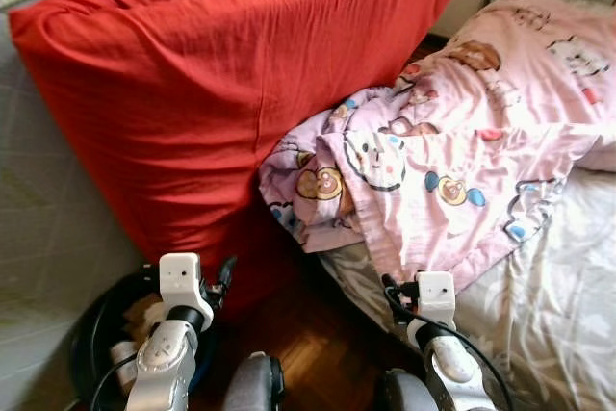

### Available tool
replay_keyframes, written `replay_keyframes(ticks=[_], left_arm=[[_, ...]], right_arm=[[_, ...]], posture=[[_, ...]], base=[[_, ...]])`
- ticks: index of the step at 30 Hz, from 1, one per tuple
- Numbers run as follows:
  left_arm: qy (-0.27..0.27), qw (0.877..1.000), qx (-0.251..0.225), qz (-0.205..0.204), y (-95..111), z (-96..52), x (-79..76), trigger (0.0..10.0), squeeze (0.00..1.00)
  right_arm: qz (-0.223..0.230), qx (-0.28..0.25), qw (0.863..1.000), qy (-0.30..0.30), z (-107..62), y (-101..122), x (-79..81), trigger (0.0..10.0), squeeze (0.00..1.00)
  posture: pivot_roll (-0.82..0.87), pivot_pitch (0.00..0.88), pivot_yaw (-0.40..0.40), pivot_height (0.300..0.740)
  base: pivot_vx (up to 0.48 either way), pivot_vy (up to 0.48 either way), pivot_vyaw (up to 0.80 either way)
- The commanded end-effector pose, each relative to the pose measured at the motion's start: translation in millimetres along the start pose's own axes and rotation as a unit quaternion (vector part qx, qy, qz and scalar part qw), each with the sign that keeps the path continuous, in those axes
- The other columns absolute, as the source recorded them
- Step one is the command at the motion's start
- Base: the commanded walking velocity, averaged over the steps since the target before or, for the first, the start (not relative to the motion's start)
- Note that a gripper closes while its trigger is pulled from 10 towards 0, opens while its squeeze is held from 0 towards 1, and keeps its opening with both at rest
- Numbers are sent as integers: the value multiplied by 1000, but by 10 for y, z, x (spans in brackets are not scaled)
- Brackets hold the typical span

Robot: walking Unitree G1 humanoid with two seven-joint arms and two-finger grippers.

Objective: Clean up the room

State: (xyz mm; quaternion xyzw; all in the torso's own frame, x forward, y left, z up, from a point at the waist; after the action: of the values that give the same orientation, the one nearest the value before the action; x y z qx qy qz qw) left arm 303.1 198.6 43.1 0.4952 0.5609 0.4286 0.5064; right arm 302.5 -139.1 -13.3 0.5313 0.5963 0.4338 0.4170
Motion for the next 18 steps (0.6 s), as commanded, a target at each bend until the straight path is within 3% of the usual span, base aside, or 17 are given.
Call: replay_keyframes(ticks=[1,3,12,18], left_arm=[[6,1000,-3,4,12,-9,48,10000,0],[6,1000,-2,4,11,-9,48,10000,0],[11,1000,-2,3,4,-25,60,10000,0],[11,1000,-9,9,22,-70,64,10000,0]], right_arm=[[7,18,1000,-12,-33,-84,-5,10000,0],[5,31,999,-35,-39,-119,-70,10000,0],[70,79,986,-126,-83,-252,-375,10000,0],[115,105,977,-148,-64,-281,-474,10000,0]], posture=[[28,148,72,621],[28,153,71,621],[33,175,68,621],[55,213,71,621]], base=[[0,0,0],[0,0,0],[0,0,0],[0,0,0]])
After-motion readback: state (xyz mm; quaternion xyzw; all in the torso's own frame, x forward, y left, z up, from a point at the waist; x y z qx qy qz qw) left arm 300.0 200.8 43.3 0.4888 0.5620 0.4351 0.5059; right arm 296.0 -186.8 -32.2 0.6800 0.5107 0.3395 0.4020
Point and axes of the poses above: a point about 5 cm out from each wrist's last joint towards the gripper, its own z axis pointing out of the wrist towards the gripper, its own y axis along the axis of the wrist's last joint, x = y × z, the point moved 3 cm from there along z, pointing out of the wrist towards the gripper, and after that the axes turned 5 degrees about -z, right-handed, at the moved point
